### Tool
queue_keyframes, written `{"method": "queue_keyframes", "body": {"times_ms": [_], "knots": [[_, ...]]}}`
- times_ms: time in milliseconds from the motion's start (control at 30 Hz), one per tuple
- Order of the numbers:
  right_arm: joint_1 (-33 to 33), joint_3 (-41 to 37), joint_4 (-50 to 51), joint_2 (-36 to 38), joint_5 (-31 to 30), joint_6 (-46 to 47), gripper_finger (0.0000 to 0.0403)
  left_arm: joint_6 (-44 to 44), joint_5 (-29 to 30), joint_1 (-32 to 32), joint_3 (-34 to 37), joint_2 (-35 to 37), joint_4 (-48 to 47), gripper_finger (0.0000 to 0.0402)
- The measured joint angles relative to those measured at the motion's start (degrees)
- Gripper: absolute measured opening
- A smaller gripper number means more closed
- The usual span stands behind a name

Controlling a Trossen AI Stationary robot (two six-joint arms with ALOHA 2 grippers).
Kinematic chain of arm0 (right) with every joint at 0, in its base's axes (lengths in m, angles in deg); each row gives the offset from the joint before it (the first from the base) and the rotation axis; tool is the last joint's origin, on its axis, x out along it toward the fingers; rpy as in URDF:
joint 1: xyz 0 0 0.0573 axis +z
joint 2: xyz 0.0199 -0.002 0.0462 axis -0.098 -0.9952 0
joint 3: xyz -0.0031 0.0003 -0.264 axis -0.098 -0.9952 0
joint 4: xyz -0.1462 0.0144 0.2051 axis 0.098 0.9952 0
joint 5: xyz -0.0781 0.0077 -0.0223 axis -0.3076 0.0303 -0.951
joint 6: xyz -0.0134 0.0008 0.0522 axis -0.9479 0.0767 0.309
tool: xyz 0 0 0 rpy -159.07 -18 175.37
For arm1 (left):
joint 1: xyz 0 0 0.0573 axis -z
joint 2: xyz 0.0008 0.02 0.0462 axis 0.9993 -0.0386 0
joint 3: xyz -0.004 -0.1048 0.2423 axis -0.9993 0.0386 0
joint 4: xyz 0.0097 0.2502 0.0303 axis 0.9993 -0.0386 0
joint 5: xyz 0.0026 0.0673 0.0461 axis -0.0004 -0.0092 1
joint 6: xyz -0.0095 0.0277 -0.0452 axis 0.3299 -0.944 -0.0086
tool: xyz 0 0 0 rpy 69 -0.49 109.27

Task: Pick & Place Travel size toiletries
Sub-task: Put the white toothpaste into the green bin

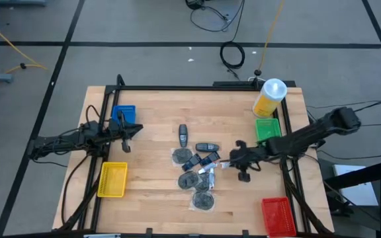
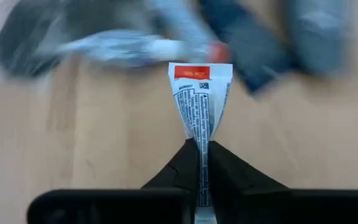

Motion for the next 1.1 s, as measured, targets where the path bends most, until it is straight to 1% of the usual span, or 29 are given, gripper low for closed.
{"method": "queue_keyframes", "body": {"times_ms": [133,233,333,400,467,533,600,733,833,1033,1100], "knots": [[0.2,4.1,16.1,7.7,-5.7,17.5,0.0015,0.0,0.0,0.0,0.0,0.0,1.8,0.0026],[-0.6,8.6,30.1,10.2,-8.8,28.7,0.0009,-0.2,0.0,0.0,0.0,0.0,2.6,0.0026],[-3.0,12.7,43.7,10.6,-10.0,40.6,0.0008,-0.2,0.0,0.0,0.0,0.0,2.9,0.0026],[-4.7,13.6,52.5,10.5,-8.9,47.6,0.001,-0.1,0.0,0.0,0.0,0.0,3.4,0.0026],[-6.3,13.4,59.7,10.3,-8.5,52.5,0.0012,0.2,0.0,0.0,0.0,0.0,3.6,0.0026],[-8.4,12.6,63.8,10.4,-8.6,56.0,0.0012,0.9,0.0,0.0,0.0,0.0,4.1,0.0026],[-10.6,11.0,65.1,10.4,-8.8,58.3,0.0013,1.2,0.0,0.0,0.0,0.0,4.4,0.0026],[-15.4,8.0,63.3,9.9,-12.3,60.7,0.0015,1.3,0.0,0.0,0.0,0.0,4.5,0.0026],[-19.3,8.3,62.9,7.6,-13.4,60.6,0.0015,1.4,0.0,0.0,0.0,0.0,4.5,0.0026],[-26.5,8.3,60.6,1.0,-14.2,54.8,0.0023,1.2,-0.5,0.0,0.0,0.0,3.1,0.0026],[-28.3,7.8,55.7,-1.2,-14.8,51.7,0.0032,1.1,-0.6,0.0,0.0,0.0,3.1,0.0026]]}}
